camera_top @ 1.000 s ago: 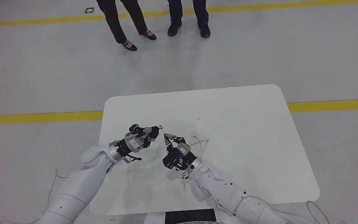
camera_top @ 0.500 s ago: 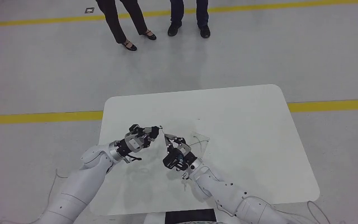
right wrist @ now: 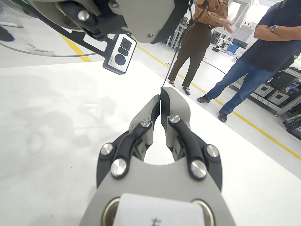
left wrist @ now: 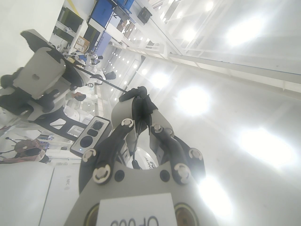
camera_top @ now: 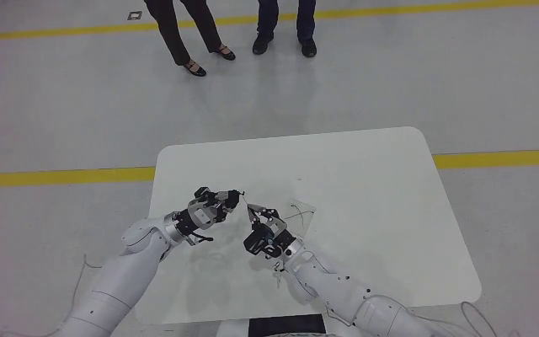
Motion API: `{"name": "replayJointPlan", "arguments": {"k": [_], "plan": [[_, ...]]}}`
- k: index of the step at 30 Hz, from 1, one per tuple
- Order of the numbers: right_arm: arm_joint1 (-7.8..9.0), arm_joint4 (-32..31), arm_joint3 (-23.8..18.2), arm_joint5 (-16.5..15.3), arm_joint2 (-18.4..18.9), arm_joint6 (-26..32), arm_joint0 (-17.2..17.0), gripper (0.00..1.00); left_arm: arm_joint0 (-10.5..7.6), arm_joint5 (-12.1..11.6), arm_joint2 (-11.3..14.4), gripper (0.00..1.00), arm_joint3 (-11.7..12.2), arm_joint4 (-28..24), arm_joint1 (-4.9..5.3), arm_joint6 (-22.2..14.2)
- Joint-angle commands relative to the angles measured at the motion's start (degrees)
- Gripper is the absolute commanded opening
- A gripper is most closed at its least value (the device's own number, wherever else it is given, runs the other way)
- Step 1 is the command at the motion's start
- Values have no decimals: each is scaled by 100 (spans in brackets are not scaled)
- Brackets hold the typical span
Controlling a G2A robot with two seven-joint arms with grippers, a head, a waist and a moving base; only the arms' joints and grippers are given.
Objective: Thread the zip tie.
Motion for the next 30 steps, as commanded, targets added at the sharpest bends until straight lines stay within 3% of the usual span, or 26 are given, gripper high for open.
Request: {"name": "replayJointPlan", "arguments": {"k": [1, 19, 20, 22, 23, 24, 30], "plan": [[-11, 0, 14, -9, -8, 14, 6, 0, 0, 0, 0, 0, 0, 0, 0, 0], [-35, 0, 80, -4, -58, 82, 49, 0, 0, 0, 0, 0, 0, 0, 0, 0], [-33, 0, 70, -14, -51, 76, 39, 23, 0, 0, 0, 0, 0, 0, 0, 0], [-26, 0, 51, -65, -46, 54, 16, 47, 0, 0, 0, 0, 0, 0, 0, 0], [-21, 0, 50, -86, -45, 47, 9, 48, 0, 0, 0, 0, 0, 0, 0, 0], [-14, 0, 42, -117, -48, 38, -1, 55, 0, 0, 0, 0, 0, 0, 0, 0], [21, 0, -57, -256, -10, -91, -101, 48, 0, 0, 0, 0, 0, 0, 0, 0]]}}
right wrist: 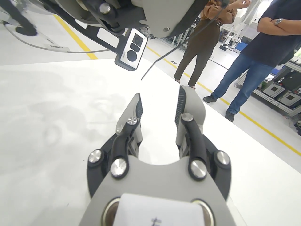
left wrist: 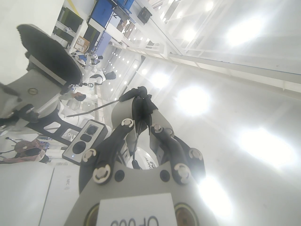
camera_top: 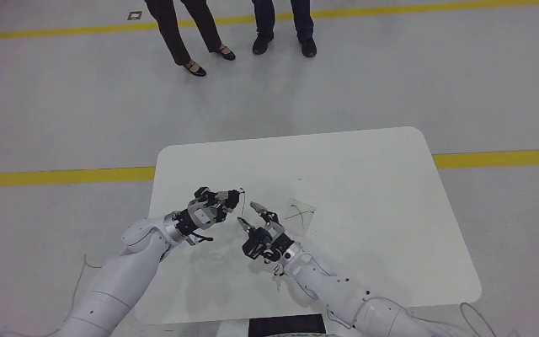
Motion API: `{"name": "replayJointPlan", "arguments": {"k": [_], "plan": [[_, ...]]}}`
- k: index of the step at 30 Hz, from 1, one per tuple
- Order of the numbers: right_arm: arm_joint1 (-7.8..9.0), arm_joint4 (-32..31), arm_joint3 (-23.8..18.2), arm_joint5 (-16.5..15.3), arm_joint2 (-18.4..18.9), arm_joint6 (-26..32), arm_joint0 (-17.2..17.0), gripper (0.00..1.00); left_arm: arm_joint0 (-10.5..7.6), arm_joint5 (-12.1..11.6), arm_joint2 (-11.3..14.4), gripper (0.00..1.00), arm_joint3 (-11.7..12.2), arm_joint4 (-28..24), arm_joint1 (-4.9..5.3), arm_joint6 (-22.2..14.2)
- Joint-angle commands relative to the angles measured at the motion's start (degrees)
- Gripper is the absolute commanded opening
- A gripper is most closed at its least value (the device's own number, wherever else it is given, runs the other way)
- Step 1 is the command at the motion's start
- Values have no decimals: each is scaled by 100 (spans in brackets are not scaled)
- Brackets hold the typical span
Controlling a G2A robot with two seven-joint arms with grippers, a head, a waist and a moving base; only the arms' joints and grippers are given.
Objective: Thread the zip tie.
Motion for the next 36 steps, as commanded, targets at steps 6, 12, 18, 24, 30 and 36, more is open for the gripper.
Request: {"name": "replayJointPlan", "arguments": {"k": [6, 12, 18, 24, 30, 36], "plan": [[44, 0, -297, -48, 154, -176, -160, 42, 0, 0, 0, 0, 0, 0, 0, 0], [78, 0, -446, -79, 198, -177, -218, 37, 0, 0, 0, 0, 0, 0, 0, 0], [98, 0, -543, -68, 191, -145, -247, 35, 0, 0, 0, 0, 0, 0, 0, 0], [118, 0, -625, -59, 161, -131, -286, 35, 0, 0, 0, 0, 0, 0, 0, 0], [148, 0, -759, -49, 142, -106, -327, 35, 0, 0, 0, 0, 0, 0, 0, 0], [203, 0, -890, -21, 124, -85, -352, 28, 0, 0, 0, 0, 0, 0, 0, 0]]}}
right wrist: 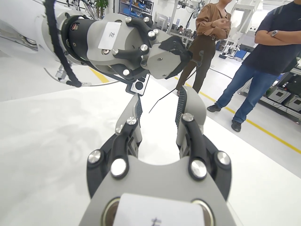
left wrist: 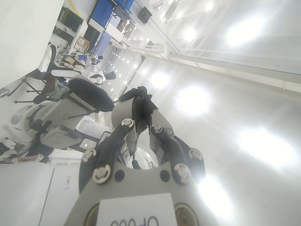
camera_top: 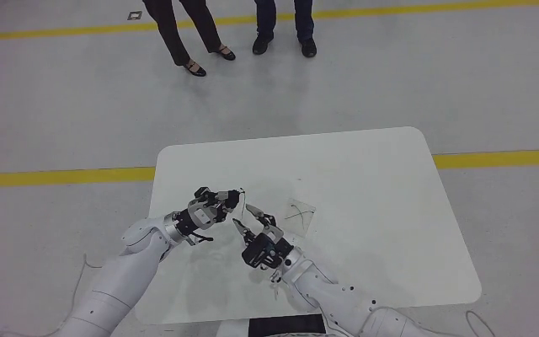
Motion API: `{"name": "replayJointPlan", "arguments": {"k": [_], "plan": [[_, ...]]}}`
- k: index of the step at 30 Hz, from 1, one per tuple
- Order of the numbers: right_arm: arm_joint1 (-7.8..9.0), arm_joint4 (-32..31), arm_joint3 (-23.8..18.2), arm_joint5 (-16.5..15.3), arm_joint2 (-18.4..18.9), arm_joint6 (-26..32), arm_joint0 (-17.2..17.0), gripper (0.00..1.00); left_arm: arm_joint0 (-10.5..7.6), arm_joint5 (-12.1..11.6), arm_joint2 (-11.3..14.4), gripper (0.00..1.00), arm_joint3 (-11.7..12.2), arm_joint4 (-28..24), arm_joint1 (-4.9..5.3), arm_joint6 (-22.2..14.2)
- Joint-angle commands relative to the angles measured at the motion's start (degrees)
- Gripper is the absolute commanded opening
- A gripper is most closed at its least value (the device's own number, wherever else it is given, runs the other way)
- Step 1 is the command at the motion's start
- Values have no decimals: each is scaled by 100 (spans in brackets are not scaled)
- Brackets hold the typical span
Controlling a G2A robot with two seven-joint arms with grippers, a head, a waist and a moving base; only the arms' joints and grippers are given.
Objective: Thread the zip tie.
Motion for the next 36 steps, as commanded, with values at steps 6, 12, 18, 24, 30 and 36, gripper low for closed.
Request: {"name": "replayJointPlan", "arguments": {"k": [6, 12, 18, 24, 30, 36], "plan": [[28, 0, -49, 6, 14, 50, 3, 26, 0, 0, 0, 0, 0, 0, 0, 0], [12, 0, -33, 5, 12, 114, 50, 22, 0, 0, 0, 0, 0, 0, 0, 0], [-11, 0, 5, 3, 27, 147, 68, 18, 0, 0, 0, 0, 0, 0, 0, 0], [-31, 0, 38, 58, 22, 146, 83, 0, 0, 0, 0, 0, 0, 0, 0, 0], [-33, 0, 60, 99, 23, 129, 93, 0, 0, 0, 0, 0, 0, 0, 0, 0], [-11, 0, 165, 135, -32, 197, 161, 0, 0, 0, 0, 0, 0, 0, 0, 0]]}}
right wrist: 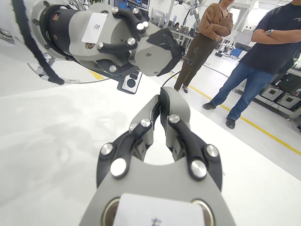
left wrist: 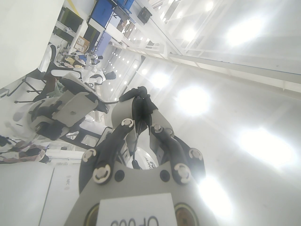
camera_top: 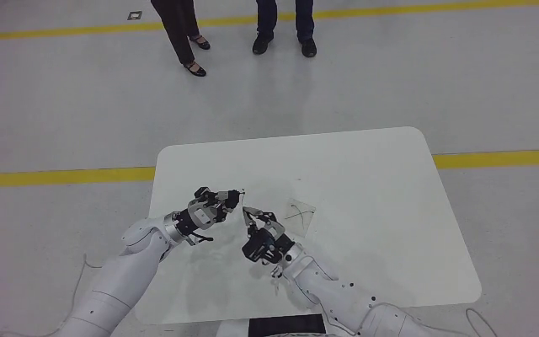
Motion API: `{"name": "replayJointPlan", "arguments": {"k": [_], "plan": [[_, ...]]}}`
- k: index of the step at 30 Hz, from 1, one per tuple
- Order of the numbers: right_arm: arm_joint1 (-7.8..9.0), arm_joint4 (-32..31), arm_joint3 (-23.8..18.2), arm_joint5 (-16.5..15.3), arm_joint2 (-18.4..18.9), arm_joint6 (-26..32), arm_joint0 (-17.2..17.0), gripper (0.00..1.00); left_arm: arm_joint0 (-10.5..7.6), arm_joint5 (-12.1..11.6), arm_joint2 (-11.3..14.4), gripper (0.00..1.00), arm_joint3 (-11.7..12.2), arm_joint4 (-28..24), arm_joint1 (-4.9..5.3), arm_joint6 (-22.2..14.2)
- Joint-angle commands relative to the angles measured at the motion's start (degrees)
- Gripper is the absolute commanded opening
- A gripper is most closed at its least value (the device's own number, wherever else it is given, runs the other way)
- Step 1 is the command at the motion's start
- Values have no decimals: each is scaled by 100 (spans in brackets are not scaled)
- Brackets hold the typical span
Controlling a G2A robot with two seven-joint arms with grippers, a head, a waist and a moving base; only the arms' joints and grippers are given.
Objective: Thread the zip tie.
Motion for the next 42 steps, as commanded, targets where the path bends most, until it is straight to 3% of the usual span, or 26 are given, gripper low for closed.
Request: {"name": "replayJointPlan", "arguments": {"k": [1, 15, 23, 24, 25, 29, 37, 42], "plan": [[11, 0, 44, 30, -42, 41, 42, 0, 0, 0, 0, 0, 0, 0, 0, 0], [106, 0, 199, 145, -488, 373, 378, 0, 0, 0, 0, 0, 0, 0, 0, 0], [145, 0, 180, 148, -332, 440, 263, 2, 0, 0, 0, 0, 0, 0, 0, 0], [149, 0, 169, 148, -277, 451, 222, 43, 0, 0, 0, 0, 0, 0, 0, 0], [158, 0, 164, 148, -192, 455, 169, 100, 0, 0, 0, 0, 0, 0, 0, 0], [229, 168, 30, 131, 200, 248, -117, 100, 0, 0, 0, 0, 0, 0, 0, 0], [558, 883, -373, -1044, 1193, -414, -704, 100, 0, 0, 0, 0, 0, 0, 0, 0], [570, 944, -405, -1073, 1245, -431, -734, 100, 0, 0, 0, 0, 0, 0, 0, 0]]}}
